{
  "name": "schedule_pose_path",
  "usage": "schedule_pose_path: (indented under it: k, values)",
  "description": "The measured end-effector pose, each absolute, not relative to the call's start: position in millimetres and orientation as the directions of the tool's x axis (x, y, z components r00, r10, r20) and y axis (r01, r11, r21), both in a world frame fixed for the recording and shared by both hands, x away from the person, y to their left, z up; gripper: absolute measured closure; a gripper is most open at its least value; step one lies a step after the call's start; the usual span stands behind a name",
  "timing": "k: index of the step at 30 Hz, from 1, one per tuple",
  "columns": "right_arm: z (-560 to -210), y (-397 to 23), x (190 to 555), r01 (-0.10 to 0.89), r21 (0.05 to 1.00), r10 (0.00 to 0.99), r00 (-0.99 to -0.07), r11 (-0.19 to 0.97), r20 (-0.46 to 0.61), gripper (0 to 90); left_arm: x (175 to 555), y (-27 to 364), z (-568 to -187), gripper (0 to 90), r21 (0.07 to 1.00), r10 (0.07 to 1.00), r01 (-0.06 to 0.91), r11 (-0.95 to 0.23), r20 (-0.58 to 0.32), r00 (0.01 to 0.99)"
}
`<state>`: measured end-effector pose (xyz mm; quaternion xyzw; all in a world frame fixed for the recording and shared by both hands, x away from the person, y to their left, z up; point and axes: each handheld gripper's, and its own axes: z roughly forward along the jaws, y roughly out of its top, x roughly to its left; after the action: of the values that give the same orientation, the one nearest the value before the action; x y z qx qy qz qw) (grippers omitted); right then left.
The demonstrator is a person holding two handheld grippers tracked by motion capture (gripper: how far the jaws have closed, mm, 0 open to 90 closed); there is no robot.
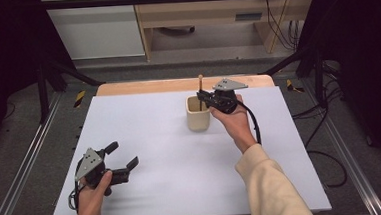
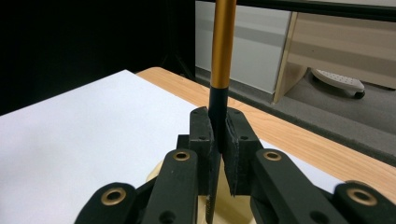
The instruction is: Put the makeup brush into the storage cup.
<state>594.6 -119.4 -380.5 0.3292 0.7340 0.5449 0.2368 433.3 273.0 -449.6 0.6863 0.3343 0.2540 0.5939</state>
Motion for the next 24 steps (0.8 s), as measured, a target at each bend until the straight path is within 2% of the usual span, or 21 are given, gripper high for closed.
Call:
schedule_pose_path:
  k: [24]
  values:
    - [-400, -121, 591, 0.25, 0.948, 0.748, -0.664, 0.198, 0.019, 82.9, 433, 271, -449, 4.2, 0.986, 0.75, 0.147, -0.073, -0.043, 0.66]
